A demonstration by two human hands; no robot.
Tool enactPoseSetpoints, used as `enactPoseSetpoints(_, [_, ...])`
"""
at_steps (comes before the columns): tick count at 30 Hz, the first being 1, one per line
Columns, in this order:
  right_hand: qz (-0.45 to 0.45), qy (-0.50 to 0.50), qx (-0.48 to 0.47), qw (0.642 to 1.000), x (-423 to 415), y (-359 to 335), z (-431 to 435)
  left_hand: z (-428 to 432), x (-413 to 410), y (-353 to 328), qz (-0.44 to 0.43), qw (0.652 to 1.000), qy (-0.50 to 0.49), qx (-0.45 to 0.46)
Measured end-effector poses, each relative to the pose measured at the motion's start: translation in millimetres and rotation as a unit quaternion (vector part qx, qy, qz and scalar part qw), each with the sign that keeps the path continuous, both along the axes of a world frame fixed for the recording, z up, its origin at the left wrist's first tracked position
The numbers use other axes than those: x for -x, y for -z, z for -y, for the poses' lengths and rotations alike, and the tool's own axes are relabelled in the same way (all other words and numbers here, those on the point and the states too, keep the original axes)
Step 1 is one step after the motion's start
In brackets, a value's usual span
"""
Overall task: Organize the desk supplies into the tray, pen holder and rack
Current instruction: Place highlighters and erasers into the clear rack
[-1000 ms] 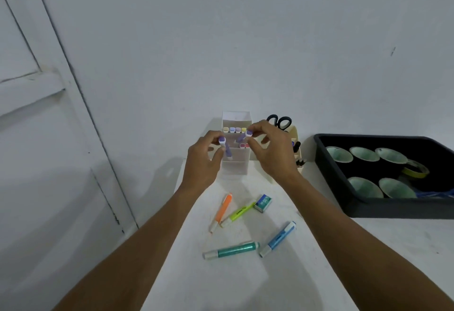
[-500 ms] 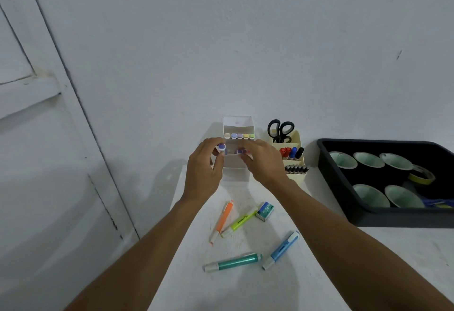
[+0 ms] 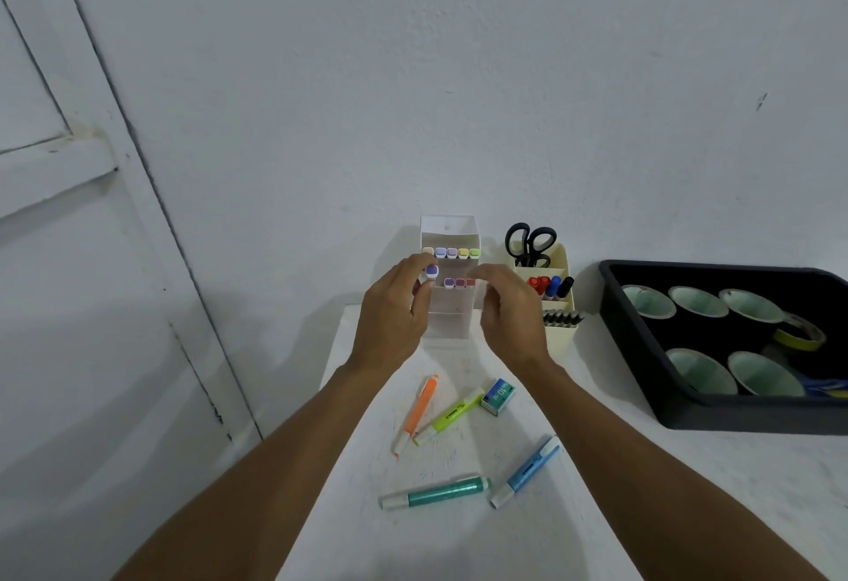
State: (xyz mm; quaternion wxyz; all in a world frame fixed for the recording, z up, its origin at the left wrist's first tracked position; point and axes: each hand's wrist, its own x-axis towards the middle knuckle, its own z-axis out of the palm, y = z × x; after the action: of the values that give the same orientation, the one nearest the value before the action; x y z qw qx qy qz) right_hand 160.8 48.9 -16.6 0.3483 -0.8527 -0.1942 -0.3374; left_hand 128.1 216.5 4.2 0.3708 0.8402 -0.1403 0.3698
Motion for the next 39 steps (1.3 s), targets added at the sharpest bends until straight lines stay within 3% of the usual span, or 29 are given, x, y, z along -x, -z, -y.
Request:
enactPoseSetpoints(3, [-0.032,0.042,-0.08,0.995,6,2,5,7,-5,-4,0.005,1.0,0.007,-0.029])
enactPoseSetpoints(8, [-0.091,0.025,-0.114,0.989,3,1,7,9,-13,3,0.016,0.996,-0.014,-0.09])
enactPoseSetpoints(16, [-0.194,-0.019,-0.107,0.975,-4,3,-1,7,-29,20,-0.201,0.966,-0.038,-0.161])
enactPoseSetpoints(22, [-0.222,-0.041,-0.115,0.967,-6,14,-5,12,-33,15,-0.212,0.943,-0.087,-0.24])
enactPoseSetpoints(29, [-0.252,-0.056,-0.146,0.955,-5,20,-7,17,-37,10,-0.282,0.94,-0.052,-0.183])
enactPoseSetpoints(35, [-0.273,-0.094,-0.116,0.95,-3,23,4,17,-33,11,-0.262,0.924,-0.044,-0.275])
enactPoseSetpoints(39, [-0.303,-0.087,-0.076,0.946,15,31,16,9,-20,26,-0.199,0.926,-0.056,-0.315])
